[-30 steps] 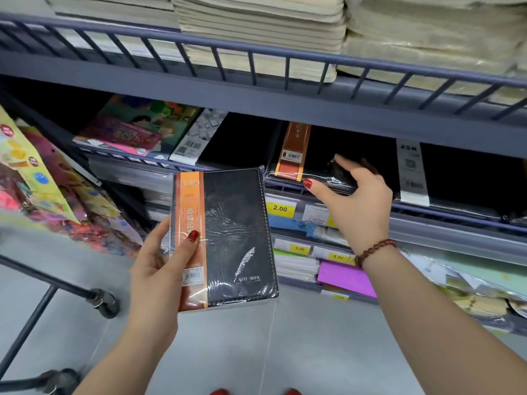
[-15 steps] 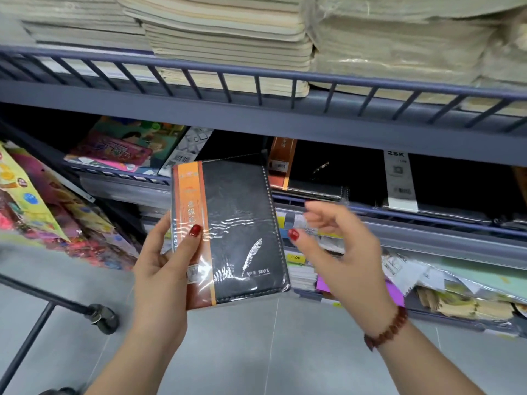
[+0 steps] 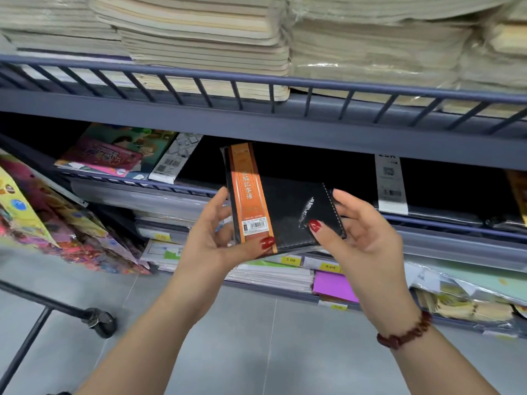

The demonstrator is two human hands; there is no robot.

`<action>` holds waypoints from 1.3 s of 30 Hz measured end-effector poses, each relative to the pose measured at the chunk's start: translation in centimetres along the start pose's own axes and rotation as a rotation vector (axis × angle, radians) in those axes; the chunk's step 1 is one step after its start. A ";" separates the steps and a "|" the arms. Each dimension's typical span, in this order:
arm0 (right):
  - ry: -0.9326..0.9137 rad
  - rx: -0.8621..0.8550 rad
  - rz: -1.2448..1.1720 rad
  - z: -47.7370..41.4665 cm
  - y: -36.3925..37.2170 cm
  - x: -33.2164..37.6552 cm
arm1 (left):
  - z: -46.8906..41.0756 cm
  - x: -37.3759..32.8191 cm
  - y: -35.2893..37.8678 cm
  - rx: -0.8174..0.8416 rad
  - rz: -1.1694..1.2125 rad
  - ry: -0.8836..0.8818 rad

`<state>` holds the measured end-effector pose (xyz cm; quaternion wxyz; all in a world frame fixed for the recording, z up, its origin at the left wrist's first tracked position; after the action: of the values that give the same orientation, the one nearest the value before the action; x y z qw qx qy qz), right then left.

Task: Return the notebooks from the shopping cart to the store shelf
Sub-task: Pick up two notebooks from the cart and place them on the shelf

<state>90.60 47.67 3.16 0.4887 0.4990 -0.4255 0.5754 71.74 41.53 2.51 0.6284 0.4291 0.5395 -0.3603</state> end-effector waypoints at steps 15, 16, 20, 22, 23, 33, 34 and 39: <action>-0.259 -0.219 0.373 -1.1 -0.6 0.9 | -3.5 -0.9 0.0 0.019 -0.454 0.240; -0.274 -0.237 0.417 -1.3 -0.5 0.8 | -4.0 -0.8 -0.1 0.008 -0.477 0.241; -0.233 -0.240 0.433 -2.1 -0.1 0.2 | -5.2 -0.4 0.3 -0.003 -0.452 0.230; -0.178 -0.225 0.356 -2.5 -0.1 -0.1 | -5.4 -0.4 0.6 -0.031 -0.437 0.218; -0.169 -0.225 0.332 -2.6 0.0 -0.1 | -5.5 -0.5 0.7 -0.047 -0.438 0.221; -0.175 -0.171 0.462 -2.7 0.1 0.4 | -5.6 -1.0 1.0 -0.067 -0.511 0.206; -0.170 -0.143 0.564 -2.4 0.1 0.7 | -5.3 -1.3 0.9 -0.048 -0.537 0.190; -0.208 -0.032 1.006 0.5 0.2 3.4 | -2.6 -4.0 -0.4 0.085 -0.917 0.266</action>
<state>90.36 47.62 6.63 0.1140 0.2799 -0.6679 0.6801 69.76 43.80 6.23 0.3120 0.2146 0.7338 -0.5641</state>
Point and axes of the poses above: each hand's wrist, its own z-axis away from the middle knuckle, its own y-axis out of the palm, x = y × z, the point moved 3 cm from there along -z, towards the middle knuckle, and after that the axes turned 9 degrees about y, right-handed, at the moved point
